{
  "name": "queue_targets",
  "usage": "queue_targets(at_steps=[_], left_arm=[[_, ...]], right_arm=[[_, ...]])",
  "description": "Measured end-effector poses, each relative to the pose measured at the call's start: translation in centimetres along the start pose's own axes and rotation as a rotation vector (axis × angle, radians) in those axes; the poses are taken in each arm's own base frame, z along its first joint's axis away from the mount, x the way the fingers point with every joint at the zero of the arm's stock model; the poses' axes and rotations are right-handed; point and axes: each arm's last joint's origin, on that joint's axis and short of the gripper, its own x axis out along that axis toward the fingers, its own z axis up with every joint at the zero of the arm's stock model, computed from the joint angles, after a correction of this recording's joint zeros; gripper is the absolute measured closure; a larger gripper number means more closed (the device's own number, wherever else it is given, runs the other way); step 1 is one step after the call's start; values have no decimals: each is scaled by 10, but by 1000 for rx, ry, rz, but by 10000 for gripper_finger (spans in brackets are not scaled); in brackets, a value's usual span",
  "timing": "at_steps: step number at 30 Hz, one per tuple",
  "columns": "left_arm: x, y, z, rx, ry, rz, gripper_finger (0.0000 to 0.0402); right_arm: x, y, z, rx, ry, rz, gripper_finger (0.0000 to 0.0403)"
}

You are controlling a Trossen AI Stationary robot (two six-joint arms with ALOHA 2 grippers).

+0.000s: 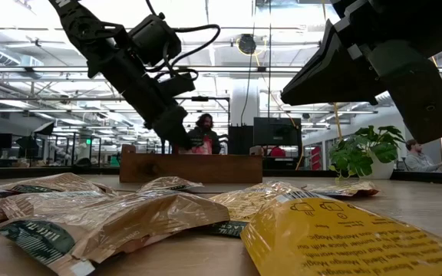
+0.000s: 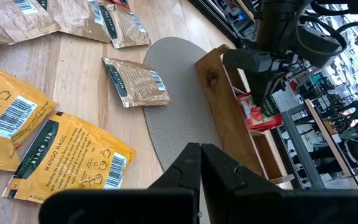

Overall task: Pick & Place Tea
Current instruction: Put the red tea bag into the wooden organizer

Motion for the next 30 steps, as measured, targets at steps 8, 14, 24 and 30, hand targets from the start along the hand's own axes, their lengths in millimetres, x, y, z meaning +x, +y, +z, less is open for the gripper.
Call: queue_targets(at_steps=[8,14,24,30], left_arm=[[0,0,2,-3,-20,13,359],[-2,-4,2,11,-18,2,359],[-3,-8,2,8,-22,0,286],[-3,-8,2,13,-22,0,223]], right_arm=[[0,0,0,0,0,1,403],[0,0,-1,19,3,0,403],[0,0,-1,19,3,1,403],[0,0,-1,19,3,1,403]])
